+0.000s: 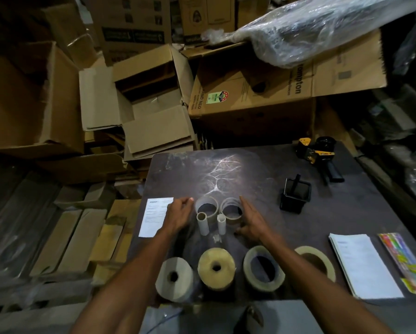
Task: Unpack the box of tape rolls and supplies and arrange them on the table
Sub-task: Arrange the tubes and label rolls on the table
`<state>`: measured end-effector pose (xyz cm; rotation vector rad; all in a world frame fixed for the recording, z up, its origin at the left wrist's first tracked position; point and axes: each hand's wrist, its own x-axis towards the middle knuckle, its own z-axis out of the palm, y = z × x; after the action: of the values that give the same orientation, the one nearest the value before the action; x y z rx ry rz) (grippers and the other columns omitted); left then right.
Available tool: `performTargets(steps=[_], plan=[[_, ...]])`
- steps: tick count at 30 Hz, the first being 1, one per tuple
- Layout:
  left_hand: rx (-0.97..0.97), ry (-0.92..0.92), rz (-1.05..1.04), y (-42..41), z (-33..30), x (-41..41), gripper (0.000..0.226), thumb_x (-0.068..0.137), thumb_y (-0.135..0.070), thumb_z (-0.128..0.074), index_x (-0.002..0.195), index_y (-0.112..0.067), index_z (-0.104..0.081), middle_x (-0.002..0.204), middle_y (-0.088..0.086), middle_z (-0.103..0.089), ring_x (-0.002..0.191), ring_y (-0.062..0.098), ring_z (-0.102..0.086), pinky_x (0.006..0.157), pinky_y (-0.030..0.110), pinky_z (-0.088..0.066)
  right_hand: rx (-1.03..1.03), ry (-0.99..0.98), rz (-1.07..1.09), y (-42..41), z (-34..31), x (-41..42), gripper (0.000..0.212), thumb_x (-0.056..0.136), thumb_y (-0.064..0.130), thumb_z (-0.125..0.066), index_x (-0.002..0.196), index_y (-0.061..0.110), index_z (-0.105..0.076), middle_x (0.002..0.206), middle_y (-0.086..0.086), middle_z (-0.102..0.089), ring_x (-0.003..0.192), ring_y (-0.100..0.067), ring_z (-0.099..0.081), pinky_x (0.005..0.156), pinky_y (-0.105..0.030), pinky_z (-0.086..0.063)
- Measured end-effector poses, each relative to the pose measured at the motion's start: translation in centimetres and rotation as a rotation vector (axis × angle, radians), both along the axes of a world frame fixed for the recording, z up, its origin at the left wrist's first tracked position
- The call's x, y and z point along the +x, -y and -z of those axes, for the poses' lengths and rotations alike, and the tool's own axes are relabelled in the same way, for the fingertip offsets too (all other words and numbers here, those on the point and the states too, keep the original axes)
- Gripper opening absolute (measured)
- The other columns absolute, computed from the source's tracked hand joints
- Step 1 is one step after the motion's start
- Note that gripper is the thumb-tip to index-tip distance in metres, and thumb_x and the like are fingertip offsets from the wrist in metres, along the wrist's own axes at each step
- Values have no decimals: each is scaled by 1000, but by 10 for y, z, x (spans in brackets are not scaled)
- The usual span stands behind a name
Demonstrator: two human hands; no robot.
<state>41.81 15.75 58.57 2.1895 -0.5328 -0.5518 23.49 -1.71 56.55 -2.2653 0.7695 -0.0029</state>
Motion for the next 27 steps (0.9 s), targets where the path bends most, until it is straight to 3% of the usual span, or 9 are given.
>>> performTargets(steps=[5, 10, 12, 16, 19, 22, 27], plan=[[-15, -11, -15, -49, 27, -18, 31, 97, -34, -56, 121, -16, -64, 119, 7, -64, 110, 24, -59, 100, 41, -48, -37, 56, 98, -30, -5, -21, 107, 75, 14, -78, 156, 13, -6, 159, -13, -19, 143, -29, -28, 112, -32, -30], [44, -77, 91, -95, 48, -37, 38, 94, -45, -58, 125, -22, -60, 124, 5, -62, 116, 22, -58, 101, 43, -49, 25, 229, 160, -80, -10, -45, 70, 77, 26, -70, 140, 21, -40, 138, -5, -47, 129, -26, -46, 99, -32, -40], [56, -93, 146, -106, 50, -47, 46, 89, -56, -59, 124, -26, -60, 126, 1, -61, 115, 19, -59, 100, 42, -50, 45, 204, 118, -99, -11, -51, 65, 79, 37, -68, 137, 22, -43, 136, -2, -48, 124, -23, -50, 99, -37, -44], [152, 31, 256, -121, 46, -61, 71, 73, -70, -66, 127, -24, -60, 128, -3, -59, 117, 16, -56, 102, 39, -47, 11, 25, -76, -138, -11, -50, 78, 80, 52, -68, 146, 29, -35, 149, -2, -33, 132, -23, -41, 107, -38, -41], [270, 114, 396, -128, 36, -68, 87, 58, -78, -66, 130, -30, -53, 134, -3, -53, 122, 20, -50, 102, 40, -45, -45, -118, -167, -152, -8, -43, 100, 67, 63, -69, 150, 38, -19, 160, -5, -14, 143, -33, -21, 114, -49, -33], [389, 139, 497, -134, 26, -74, 100, 57, -73, -73, 140, -30, -39, 146, 2, -38, 132, 27, -40, 107, 45, -41, -159, -234, -209, -154, -7, -36, 104, 66, 51, -79, 150, 41, -18, 161, -5, -8, 144, -39, -15, 113, -53, -31], [490, 250, 587, -141, 17, -84, 104, 61, -56, -79, 147, -34, -25, 150, 5, -26, 138, 33, -28, 108, 48, -36, -237, -327, -221, -159, -16, -27, 100, 64, 35, -85, 146, 38, -27, 157, -5, -17, 137, -42, -25, 109, -53, -37]])
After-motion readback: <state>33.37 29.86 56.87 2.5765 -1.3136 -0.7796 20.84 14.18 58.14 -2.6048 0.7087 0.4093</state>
